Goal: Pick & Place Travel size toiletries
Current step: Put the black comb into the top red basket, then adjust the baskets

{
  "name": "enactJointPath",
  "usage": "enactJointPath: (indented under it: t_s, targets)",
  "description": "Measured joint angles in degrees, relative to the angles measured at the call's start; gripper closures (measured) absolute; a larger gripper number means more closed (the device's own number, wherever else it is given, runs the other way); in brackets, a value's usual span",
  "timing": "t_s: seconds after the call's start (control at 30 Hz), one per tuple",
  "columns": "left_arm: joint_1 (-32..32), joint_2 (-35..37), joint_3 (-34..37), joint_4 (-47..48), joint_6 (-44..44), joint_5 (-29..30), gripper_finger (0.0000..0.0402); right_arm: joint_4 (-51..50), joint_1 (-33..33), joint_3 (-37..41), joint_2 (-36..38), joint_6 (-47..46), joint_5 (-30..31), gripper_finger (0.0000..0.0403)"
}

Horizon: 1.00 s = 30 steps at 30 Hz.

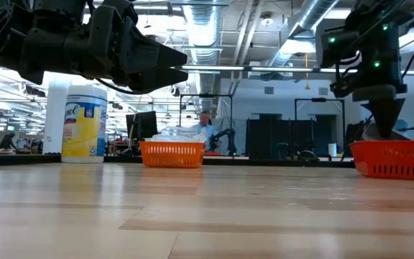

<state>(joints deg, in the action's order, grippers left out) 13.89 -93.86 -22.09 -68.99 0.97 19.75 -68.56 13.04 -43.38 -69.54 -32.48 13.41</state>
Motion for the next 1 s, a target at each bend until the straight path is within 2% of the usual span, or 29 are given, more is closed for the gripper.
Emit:
enactJointPath:
  t_s: [0.47, 0.73, 0.9, 1.0]
  targets:
    - [0.0, 0.0, -0.02, 0.05, 0.0, 0.07, 0.0046, -0.21, 0.0, -1.1, -0.42, 0.1, 2.12, 0.0326]
    - [0.0, 0.0, -0.02, 0.22, 0.0, 0.28, 0.0046, -0.39, -0.3, -4.79, -0.42, 1.82, 2.12, 0.032]
    - [0.0, 0.0, -0.02, 0.27, 0.0, 0.26, 0.0046, 0.18, -3.24, -6.7, -0.41, 2.17, 1.24, 0.032]
    - [0.0, 0.0, -0.02, 0.35, 0.0, 0.24, 0.0046, 1.61, -6.62, -6.93, -0.42, 2.56, -1.6, 0.032]
